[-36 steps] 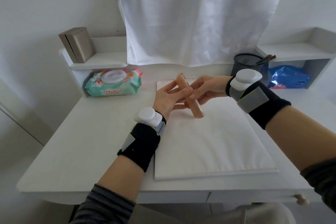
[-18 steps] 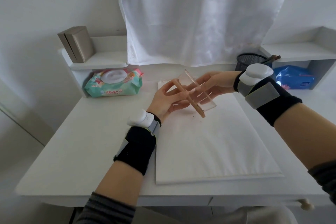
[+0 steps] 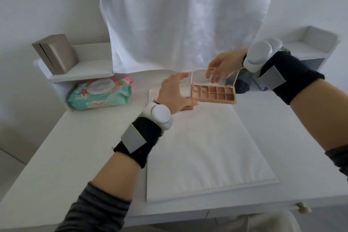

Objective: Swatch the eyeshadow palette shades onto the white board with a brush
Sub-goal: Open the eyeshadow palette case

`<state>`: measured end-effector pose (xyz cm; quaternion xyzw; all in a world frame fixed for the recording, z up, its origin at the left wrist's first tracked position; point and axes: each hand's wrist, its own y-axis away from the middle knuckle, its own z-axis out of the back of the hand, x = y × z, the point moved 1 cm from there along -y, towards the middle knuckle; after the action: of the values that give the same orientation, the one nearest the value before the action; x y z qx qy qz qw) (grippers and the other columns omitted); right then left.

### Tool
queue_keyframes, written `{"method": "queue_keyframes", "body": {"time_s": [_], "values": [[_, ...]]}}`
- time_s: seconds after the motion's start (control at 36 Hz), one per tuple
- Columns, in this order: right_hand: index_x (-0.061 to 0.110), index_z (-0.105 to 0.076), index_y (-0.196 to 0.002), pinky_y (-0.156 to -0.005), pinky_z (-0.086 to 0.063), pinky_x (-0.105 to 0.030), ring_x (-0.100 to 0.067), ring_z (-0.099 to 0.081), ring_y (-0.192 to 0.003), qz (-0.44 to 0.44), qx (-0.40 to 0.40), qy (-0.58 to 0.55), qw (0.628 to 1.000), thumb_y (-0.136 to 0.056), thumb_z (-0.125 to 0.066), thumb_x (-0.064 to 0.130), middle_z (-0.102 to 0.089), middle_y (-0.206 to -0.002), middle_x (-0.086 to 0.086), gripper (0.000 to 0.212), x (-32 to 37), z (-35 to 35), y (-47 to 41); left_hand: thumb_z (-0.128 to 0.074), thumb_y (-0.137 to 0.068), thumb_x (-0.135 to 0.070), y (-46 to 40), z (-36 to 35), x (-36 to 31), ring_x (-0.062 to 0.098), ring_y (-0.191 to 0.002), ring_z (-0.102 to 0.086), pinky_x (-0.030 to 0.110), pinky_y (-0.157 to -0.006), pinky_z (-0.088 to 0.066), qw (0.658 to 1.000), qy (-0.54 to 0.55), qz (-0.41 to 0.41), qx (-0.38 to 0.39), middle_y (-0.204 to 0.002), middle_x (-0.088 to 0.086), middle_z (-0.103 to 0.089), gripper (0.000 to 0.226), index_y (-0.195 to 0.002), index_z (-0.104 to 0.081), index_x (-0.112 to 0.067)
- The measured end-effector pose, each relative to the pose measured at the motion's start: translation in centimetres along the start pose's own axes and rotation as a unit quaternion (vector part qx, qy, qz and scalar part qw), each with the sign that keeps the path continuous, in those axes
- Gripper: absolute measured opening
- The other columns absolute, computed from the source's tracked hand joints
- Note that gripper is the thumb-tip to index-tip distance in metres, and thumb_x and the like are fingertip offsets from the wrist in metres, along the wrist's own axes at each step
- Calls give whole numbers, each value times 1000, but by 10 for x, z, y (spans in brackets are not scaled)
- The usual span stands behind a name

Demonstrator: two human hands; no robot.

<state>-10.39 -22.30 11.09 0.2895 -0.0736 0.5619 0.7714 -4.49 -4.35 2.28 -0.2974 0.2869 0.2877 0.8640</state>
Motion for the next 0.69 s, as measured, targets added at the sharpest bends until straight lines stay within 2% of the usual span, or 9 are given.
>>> {"method": "queue_keyframes", "body": {"time_s": [0.06,0.14,0.19,0.25,0.33,0.53,0.58,0.64,0.69], "values": [[17,-59,-93,-82,-45,-26,-14,-57,-83,-11,-22,58,998,-93,-52,10,-63,-88,3,10,-2,-2,-3,-83,-62,-36,-6,0,1,21,-128,-31,33,-105,-28,998,-62,-5,5,-136,-2,-43,86,-135,-40,-23],[11,-56,-93,-51,-45,-17,-13,-50,-63,-22,-50,84,995,-93,-48,4,-56,-80,-2,11,-7,-10,-11,-82,-60,-41,-15,-1,3,24,-136,-21,44,-112,-20,988,-153,-11,34,-142,-4,-36,93,-139,-33,-26],[9,-54,-89,-39,-41,-16,-13,-46,-59,-38,-35,54,997,-96,-39,3,-52,-77,-2,17,-14,-16,-16,-81,-59,-44,-19,-3,7,25,-143,-7,56,-114,-6,975,-205,4,81,-151,-2,-21,102,-143,-24,-28],[11,-53,-90,-44,-40,-13,-16,-50,-69,-23,-32,55,998,-97,-40,8,-52,-79,1,16,-19,-22,-22,-81,-58,-49,-21,-3,11,24,-144,4,62,-110,3,960,-253,11,118,-155,0,-9,110,-145,-17,-28],[18,-51,-94,-62,-36,-13,-19,-51,-88,15,-79,82,993,-93,-51,13,-55,-93,-1,5,-22,-27,-28,-81,-56,-53,-24,0,15,24,-144,4,64,-108,2,942,-302,14,147,-155,0,-9,114,-145,-15,-27],[15,-55,-91,-64,-38,-13,-20,-52,-86,26,-67,92,993,-91,-54,11,-61,-99,-9,4,-20,-30,-38,-76,-62,-57,-28,2,18,27,-140,-15,64,-108,4,922,-338,39,185,-148,4,-25,108,-146,-16,-26],[10,-60,-96,-60,-39,-13,-20,-53,-85,17,-61,90,994,-92,-51,9,-63,-106,-13,10,-19,-31,-43,-74,-62,-58,-29,3,19,29,-137,-21,64,-109,3,919,-341,46,191,-145,6,-31,107,-146,-15,-27],[1,-58,-105,-44,-38,-8,-20,-50,-80,-2,-38,83,996,-95,-38,4,-59,-103,-11,22,-15,-33,-43,-74,-61,-60,-30,3,20,30,-135,-25,62,-109,2,919,-341,50,192,-141,6,-36,107,-146,-16,-28],[-4,-54,-112,-37,-35,-6,-21,-47,-81,-11,-22,90,996,-95,-29,-1,-55,-102,-11,31,-13,-34,-43,-75,-60,-60,-30,3,22,30,-133,-29,61,-110,-1,919,-340,52,193,-137,6,-40,107,-145,-17,-29]]}}
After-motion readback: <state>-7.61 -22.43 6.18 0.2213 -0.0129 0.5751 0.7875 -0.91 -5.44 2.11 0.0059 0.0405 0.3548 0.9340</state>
